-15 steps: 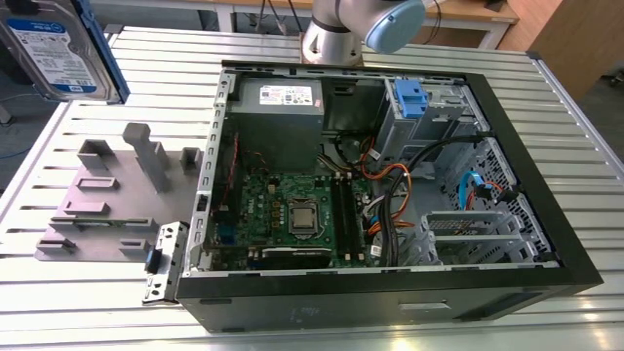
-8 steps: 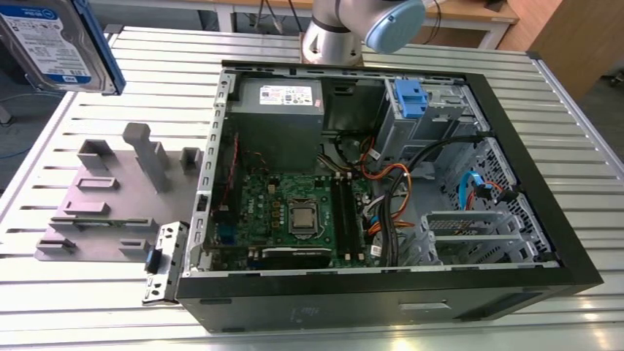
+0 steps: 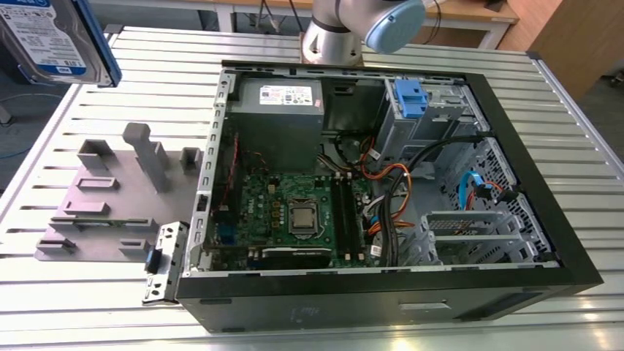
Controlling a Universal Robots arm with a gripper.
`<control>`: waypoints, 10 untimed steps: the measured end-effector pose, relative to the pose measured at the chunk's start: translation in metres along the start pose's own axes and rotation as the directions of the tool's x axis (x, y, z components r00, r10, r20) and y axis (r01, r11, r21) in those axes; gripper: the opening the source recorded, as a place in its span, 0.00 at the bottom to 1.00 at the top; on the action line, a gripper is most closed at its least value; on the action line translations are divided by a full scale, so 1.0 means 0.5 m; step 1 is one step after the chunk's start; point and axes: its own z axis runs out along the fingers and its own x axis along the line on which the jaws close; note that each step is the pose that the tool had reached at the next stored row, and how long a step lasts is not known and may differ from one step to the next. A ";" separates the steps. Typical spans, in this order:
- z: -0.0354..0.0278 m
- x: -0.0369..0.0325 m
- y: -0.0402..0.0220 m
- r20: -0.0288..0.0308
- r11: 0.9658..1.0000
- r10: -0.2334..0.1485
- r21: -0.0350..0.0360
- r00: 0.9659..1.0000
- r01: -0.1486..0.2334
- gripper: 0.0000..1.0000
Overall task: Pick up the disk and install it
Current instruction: 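Pick up the disk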
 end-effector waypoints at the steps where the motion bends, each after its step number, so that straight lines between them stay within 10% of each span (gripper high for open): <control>1: -0.002 0.000 0.000 0.000 1.000 0.000 0.000 1.000 0.000 0.35; 10: -0.012 0.000 0.000 0.000 1.000 0.000 0.000 1.000 0.000 0.35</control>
